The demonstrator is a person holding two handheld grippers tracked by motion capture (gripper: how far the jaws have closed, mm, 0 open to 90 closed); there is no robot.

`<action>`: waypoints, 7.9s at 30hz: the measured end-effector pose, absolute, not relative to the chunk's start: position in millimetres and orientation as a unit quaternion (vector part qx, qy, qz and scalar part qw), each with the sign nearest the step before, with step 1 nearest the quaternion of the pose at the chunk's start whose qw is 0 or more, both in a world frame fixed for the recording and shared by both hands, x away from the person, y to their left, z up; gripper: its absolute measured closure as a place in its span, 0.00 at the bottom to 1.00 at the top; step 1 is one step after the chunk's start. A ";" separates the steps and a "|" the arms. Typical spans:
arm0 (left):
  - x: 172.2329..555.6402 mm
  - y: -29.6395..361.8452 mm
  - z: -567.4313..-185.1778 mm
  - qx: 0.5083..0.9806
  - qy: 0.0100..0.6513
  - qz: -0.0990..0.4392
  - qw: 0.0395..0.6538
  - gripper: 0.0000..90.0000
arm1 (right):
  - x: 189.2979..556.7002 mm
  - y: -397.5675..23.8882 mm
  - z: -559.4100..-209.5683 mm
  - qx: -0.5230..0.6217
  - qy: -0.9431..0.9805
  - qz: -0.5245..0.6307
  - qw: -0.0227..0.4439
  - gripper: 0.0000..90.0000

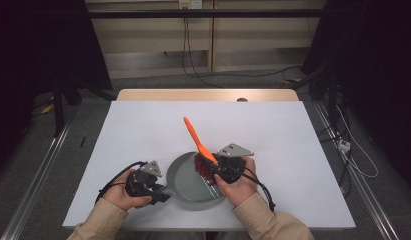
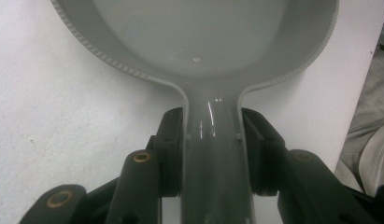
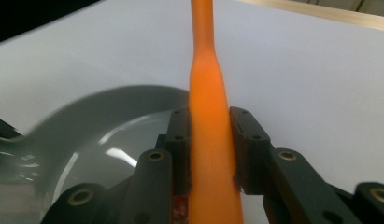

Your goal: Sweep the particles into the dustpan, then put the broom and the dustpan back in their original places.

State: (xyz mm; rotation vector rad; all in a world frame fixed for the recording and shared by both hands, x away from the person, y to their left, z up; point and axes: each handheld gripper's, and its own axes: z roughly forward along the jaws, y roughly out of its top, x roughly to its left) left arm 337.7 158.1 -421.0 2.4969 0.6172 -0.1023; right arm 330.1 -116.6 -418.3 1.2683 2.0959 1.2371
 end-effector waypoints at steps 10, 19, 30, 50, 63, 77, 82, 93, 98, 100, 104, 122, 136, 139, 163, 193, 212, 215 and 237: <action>336.8 159.2 -421.8 0.926 0.240 -0.035 0.288 0.70 | 333.8 -112.3 -404.4 0.430 0.749 0.470 0.183 0.79; 339.6 160.1 -422.0 0.929 0.236 -0.034 0.281 0.69 | 352.3 -152.5 -413.0 0.470 0.731 0.447 0.213 0.79; 341.4 153.5 -423.1 0.924 0.251 -0.033 0.286 0.70 | 343.3 -131.5 -424.2 0.447 0.754 0.431 0.214 0.79; 344.4 144.2 -424.4 0.922 0.252 -0.010 0.294 0.65 | 338.8 -135.1 -410.5 0.431 0.744 0.470 0.201 0.79; 341.3 123.3 -423.4 0.933 0.249 0.042 0.255 0.61 | 344.1 -156.3 -412.1 0.451 0.735 0.463 0.206 0.79; 340.5 121.5 -427.2 0.942 0.219 0.058 0.248 0.70 | 345.3 -164.9 -412.2 0.457 0.729 0.464 0.211 0.79; 339.9 125.6 -425.6 0.931 0.239 0.060 0.269 0.70 | 345.7 -168.8 -412.1 0.460 0.726 0.465 0.213 0.79; 344.4 139.4 -420.5 0.914 0.271 0.072 0.294 0.70 | 347.4 -174.3 -411.9 0.463 0.725 0.461 0.218 0.79; 346.9 144.7 -418.9 0.909 0.281 0.070 0.299 0.70 | 348.2 -179.3 -411.5 0.467 0.720 0.464 0.217 0.79; 347.0 145.6 -418.8 0.908 0.286 0.078 0.297 0.70 | 348.3 -180.5 -411.6 0.467 0.721 0.464 0.216 0.79; 347.0 144.9 -419.9 0.909 0.285 0.074 0.296 0.70 | 349.1 -180.8 -412.0 0.468 0.721 0.465 0.213 0.79; 343.7 133.3 -424.1 0.919 0.261 0.060 0.289 0.70 | 347.5 -143.8 -416.1 0.410 0.771 0.452 0.182 0.79; 344.8 134.4 -425.8 0.921 0.258 0.056 0.288 0.70 | 351.6 -157.0 -421.1 0.437 0.764 0.431 0.199 0.80; 344.9 134.6 -425.7 0.921 0.257 0.056 0.286 0.70 | 351.4 -157.5 -421.0 0.438 0.763 0.430 0.203 0.80; 345.4 141.4 -423.8 0.913 0.270 0.070 0.297 0.70 | 344.8 -157.0 -403.8 0.423 0.751 0.471 0.190 0.79; 359.3 177.6 -415.7 0.877 0.347 0.100 0.318 0.70 | 352.2 -216.9 -403.8 0.473 0.713 0.465 0.225 0.79; 372.1 198.5 -422.1 0.848 0.416 0.115 0.307 0.70 | 343.0 -278.5 -407.5 0.511 0.690 0.444 0.258 0.79; 373.8 201.9 -422.6 0.847 0.421 0.118 0.303 0.70 | 341.8 -285.9 -409.0 0.516 0.686 0.441 0.261 0.79; 379.8 212.1 -428.1 0.830 0.459 0.129 0.290 0.70 | 339.6 -326.9 -419.1 0.557 0.660 0.412 0.291 0.79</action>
